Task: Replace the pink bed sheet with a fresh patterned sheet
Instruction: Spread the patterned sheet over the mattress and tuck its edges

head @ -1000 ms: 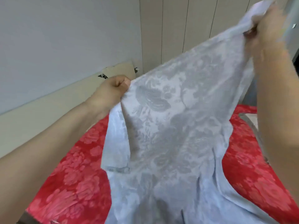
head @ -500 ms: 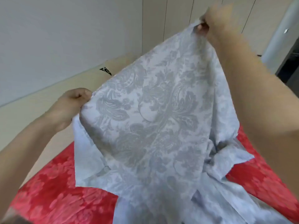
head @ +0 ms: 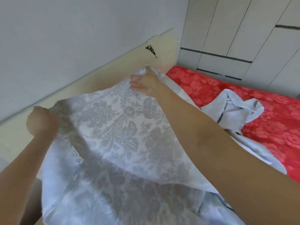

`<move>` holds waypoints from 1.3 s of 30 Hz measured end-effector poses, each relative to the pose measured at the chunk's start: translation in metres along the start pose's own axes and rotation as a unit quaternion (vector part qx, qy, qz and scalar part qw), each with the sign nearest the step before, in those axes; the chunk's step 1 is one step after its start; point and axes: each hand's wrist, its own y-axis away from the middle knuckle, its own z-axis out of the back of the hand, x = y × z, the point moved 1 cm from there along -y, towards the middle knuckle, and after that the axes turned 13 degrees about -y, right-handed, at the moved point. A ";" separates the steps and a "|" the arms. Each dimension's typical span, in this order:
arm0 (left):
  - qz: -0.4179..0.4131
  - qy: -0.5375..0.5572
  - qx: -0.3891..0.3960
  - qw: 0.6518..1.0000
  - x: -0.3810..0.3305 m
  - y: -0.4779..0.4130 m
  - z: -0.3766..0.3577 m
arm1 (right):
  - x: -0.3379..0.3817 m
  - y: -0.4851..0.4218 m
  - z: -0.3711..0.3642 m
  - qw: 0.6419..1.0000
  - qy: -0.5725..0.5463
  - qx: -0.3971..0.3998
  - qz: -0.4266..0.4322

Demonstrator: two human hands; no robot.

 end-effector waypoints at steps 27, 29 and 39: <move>-0.771 -0.085 0.240 0.584 -0.370 0.388 -0.380 | -0.116 0.144 0.583 0.624 0.504 -0.532 -0.272; -0.808 -0.081 0.215 0.542 -0.388 0.422 -0.398 | -0.120 0.144 0.614 0.593 0.549 -0.522 -0.274; -0.859 -0.149 0.215 0.439 -0.468 0.508 -0.482 | -0.141 0.136 0.727 0.557 0.643 -0.450 -0.273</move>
